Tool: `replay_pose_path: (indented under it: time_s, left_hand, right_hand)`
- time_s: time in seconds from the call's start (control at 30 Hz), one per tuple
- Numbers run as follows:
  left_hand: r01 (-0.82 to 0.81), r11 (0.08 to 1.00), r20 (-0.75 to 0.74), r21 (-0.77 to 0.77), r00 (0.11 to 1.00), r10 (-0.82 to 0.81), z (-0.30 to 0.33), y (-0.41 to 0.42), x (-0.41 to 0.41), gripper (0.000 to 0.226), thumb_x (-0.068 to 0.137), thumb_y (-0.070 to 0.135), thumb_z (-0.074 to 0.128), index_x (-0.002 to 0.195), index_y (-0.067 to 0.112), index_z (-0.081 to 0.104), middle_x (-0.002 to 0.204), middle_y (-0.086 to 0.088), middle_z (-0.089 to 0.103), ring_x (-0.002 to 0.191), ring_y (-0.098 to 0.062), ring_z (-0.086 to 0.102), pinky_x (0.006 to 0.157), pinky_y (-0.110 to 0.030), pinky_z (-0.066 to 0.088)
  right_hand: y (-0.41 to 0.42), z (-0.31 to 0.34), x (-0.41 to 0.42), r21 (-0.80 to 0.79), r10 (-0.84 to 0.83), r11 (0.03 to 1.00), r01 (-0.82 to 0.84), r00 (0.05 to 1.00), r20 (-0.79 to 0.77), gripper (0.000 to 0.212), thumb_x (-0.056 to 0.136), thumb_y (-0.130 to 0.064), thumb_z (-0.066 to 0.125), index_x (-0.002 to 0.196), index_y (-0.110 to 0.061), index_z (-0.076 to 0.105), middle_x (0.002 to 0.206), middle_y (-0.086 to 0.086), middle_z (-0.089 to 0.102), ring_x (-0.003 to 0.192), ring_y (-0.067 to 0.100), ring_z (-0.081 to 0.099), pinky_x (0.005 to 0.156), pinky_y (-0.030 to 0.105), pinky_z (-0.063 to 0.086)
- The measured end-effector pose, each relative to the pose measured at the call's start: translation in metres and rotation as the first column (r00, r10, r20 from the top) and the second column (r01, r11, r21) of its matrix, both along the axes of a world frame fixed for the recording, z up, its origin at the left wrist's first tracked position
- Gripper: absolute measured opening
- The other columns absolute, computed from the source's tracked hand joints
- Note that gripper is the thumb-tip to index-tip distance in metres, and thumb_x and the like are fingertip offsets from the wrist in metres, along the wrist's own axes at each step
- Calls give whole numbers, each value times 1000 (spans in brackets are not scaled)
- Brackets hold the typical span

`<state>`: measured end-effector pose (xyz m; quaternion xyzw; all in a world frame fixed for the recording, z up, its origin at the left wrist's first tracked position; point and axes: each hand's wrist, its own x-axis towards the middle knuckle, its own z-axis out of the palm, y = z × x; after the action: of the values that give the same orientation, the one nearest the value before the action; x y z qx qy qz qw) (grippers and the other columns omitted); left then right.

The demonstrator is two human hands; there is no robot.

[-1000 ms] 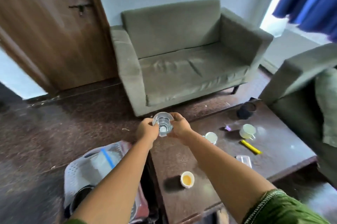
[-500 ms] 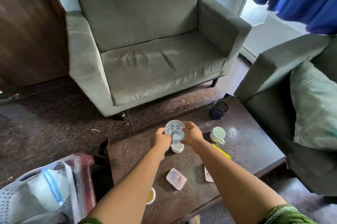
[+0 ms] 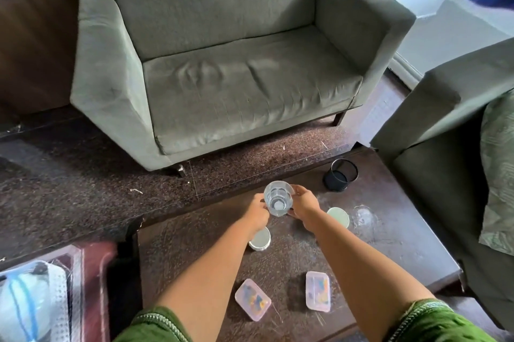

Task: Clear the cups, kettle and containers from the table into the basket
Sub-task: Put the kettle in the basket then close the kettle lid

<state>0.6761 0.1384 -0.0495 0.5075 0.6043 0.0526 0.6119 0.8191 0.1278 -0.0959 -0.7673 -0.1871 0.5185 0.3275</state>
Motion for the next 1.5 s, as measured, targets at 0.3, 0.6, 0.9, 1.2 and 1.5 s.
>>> replay_pose_path:
  time_s: [0.3, 0.6, 0.9, 1.2, 1.5]
  left_hand:
    - [87, 995, -243, -42, 965, -95, -50, 25, 7, 73, 79, 1, 33, 138, 45, 32, 142, -7, 35, 125, -30, 38, 105, -42, 36]
    - [132, 989, -286, -72, 947, -147, -65, 29, 3, 76, 72, 5, 36, 135, 48, 31, 136, -6, 33, 118, -29, 42, 107, -43, 38]
    - [172, 981, -282, -91, 940, -191, -69, 24, 2, 80, 72, 8, 35, 140, 47, 20, 144, -5, 35, 127, -31, 34, 107, -43, 35]
    - [171, 975, -364, 145, 925, -108, -44, 15, -13, 66, 92, 15, 41, 149, 37, 16, 153, 12, 32, 137, -23, 25, 110, -41, 26]
    - [-105, 885, -362, 454, 886, 290, 27, -17, -86, 47, 100, 38, 37, 146, 32, 27, 149, 5, 38, 134, -21, 33, 101, -34, 35]
  right_hand:
    - [25, -61, 4, -33, 36, 999, -34, 998, 55, 43, 89, -3, 46, 122, -26, 63, 110, 1, 70, 102, 22, 66, 88, 41, 57]
    - [24, -83, 2, -62, 79, 995, -74, 993, 86, 47, 87, -6, 45, 123, -31, 62, 109, 1, 71, 94, 21, 68, 79, 42, 60]
    - [21, -76, -1, -88, 95, 993, -85, 987, 126, 54, 89, -4, 40, 130, -33, 57, 114, 0, 69, 91, 20, 67, 72, 38, 59]
    - [21, -12, -23, -184, 298, 953, -239, 848, 439, 51, 96, -9, 37, 145, -22, 33, 143, 14, 36, 132, 35, 34, 103, 50, 36]
    - [9, 76, -105, 24, 361, 905, -426, 794, 490, 34, 97, -22, 45, 130, -13, 48, 132, 16, 48, 124, 34, 40, 106, 42, 29]
